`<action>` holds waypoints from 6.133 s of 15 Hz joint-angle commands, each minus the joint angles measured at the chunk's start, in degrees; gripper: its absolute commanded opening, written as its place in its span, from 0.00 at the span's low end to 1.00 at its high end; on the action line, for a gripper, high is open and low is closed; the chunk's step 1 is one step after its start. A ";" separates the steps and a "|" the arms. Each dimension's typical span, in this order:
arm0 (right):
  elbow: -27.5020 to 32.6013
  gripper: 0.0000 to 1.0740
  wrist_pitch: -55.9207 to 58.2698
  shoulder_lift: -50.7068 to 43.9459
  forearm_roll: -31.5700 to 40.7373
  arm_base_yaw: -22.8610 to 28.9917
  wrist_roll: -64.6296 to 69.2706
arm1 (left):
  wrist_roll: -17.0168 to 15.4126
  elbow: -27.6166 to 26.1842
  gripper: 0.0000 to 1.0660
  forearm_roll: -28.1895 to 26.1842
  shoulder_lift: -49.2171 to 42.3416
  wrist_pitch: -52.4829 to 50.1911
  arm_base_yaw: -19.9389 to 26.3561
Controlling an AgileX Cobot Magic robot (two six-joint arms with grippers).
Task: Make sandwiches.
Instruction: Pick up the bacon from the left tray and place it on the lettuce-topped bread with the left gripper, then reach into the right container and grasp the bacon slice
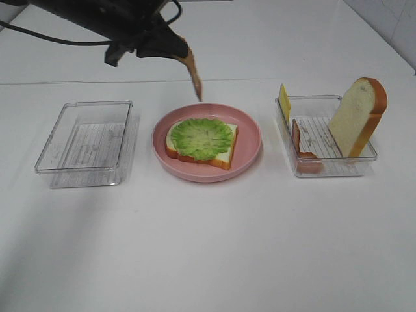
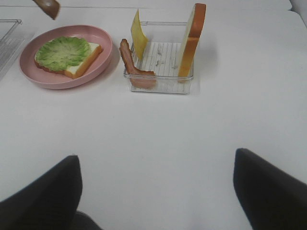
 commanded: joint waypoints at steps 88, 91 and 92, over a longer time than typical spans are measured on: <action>-44.69 0.55 -5.50 93.97 19.19 10.08 -8.25 | -21.60 67.67 0.77 60.28 -122.27 12.20 -0.29; -48.30 0.55 -5.04 101.01 13.29 11.80 -2.92 | -21.60 67.67 0.77 60.28 -122.27 12.20 -0.29; -48.76 0.55 -5.16 101.87 13.12 11.80 -2.46 | -21.60 67.67 0.77 60.28 -122.27 12.20 -0.29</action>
